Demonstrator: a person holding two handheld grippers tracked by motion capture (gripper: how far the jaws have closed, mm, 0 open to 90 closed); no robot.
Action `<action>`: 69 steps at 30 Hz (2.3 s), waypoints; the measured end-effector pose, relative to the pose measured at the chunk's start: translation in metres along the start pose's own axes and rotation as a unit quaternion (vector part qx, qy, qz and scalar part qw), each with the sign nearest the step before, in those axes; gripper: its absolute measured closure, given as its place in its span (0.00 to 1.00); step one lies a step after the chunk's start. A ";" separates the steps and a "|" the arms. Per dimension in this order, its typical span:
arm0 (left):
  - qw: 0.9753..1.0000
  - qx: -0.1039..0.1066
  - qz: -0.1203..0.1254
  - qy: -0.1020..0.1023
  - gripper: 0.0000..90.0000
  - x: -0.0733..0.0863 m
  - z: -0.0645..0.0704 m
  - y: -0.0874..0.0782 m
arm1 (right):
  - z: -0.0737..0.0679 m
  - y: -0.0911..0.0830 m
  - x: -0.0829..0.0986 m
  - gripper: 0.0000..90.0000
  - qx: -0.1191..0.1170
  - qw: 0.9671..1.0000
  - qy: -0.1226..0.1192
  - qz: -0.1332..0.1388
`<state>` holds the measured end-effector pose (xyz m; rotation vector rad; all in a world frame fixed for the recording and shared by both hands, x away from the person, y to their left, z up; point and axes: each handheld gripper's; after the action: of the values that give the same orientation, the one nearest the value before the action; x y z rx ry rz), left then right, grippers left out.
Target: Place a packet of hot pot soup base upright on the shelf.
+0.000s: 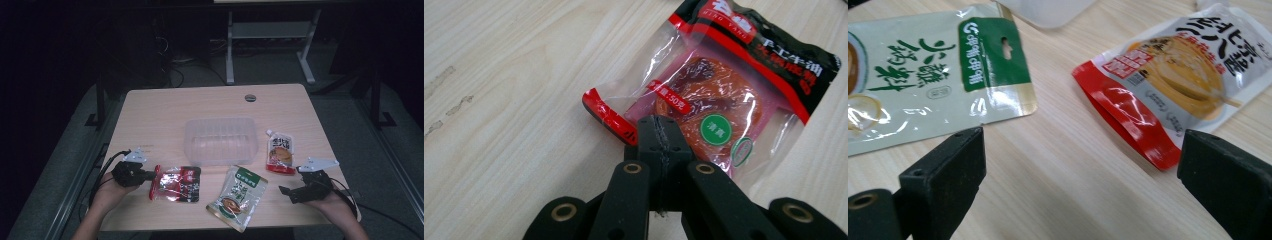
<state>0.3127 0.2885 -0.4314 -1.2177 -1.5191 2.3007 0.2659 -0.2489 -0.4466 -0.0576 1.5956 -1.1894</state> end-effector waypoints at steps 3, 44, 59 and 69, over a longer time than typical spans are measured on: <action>1.000 -0.002 -0.009 0.003 1.00 0.001 -0.001 0.003 | -0.004 -0.001 -0.004 0.05 -0.003 1.000 -0.009 0.004; 1.000 -0.007 -0.029 -0.009 1.00 0.005 -0.005 0.015 | -0.077 0.056 -0.103 0.15 -0.170 0.982 -0.064 0.056; 1.000 -0.004 -0.029 -0.008 1.00 0.005 -0.006 0.015 | -0.090 0.093 -0.134 0.22 -0.232 0.970 -0.043 0.056; 1.000 -0.002 -0.025 -0.017 1.00 0.006 -0.006 0.015 | -0.103 0.120 -0.150 0.31 -0.261 0.963 -0.034 0.050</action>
<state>0.3176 0.2890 -0.4478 -1.1340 -1.5483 2.2986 0.3111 -0.0359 -0.4340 -0.3496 1.7907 -0.6554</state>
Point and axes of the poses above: each handheld gripper's, and its own axes: y roughly forward along the jaws, x roughly out of its underside, z roughly to its right, and after that the axes turned 12 degrees about -y, right-handed
